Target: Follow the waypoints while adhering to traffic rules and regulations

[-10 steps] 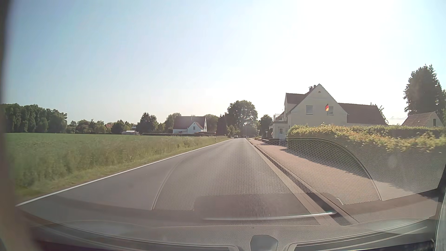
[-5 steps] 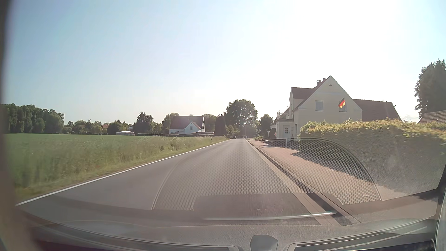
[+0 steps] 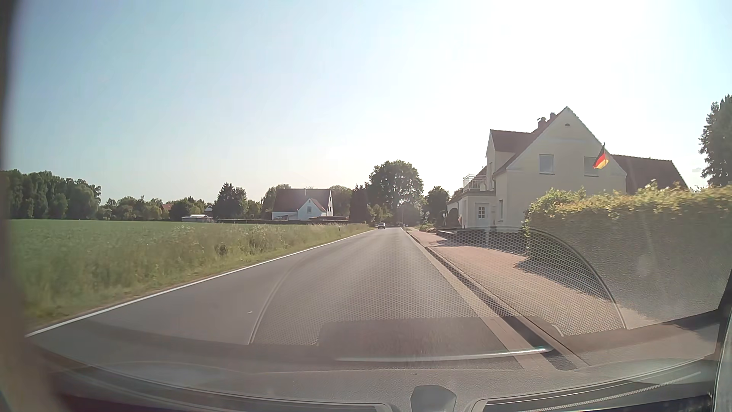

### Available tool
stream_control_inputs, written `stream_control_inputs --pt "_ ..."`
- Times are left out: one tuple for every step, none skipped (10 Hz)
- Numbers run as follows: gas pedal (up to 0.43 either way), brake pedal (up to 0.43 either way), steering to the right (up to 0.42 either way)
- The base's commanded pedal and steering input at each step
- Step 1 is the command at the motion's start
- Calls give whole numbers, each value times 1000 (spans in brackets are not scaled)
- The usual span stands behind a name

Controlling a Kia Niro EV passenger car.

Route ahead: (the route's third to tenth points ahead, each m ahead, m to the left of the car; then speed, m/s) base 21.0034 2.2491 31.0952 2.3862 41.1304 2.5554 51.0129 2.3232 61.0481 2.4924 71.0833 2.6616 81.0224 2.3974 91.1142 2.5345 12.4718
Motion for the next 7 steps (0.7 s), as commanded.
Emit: stream_control_inputs --pt "130 6 5" --pt "130 6 4" --pt "130 6 5" --pt "130 6 4" --pt "130 6 4" --pt "130 6 5" --pt "130 6 5"
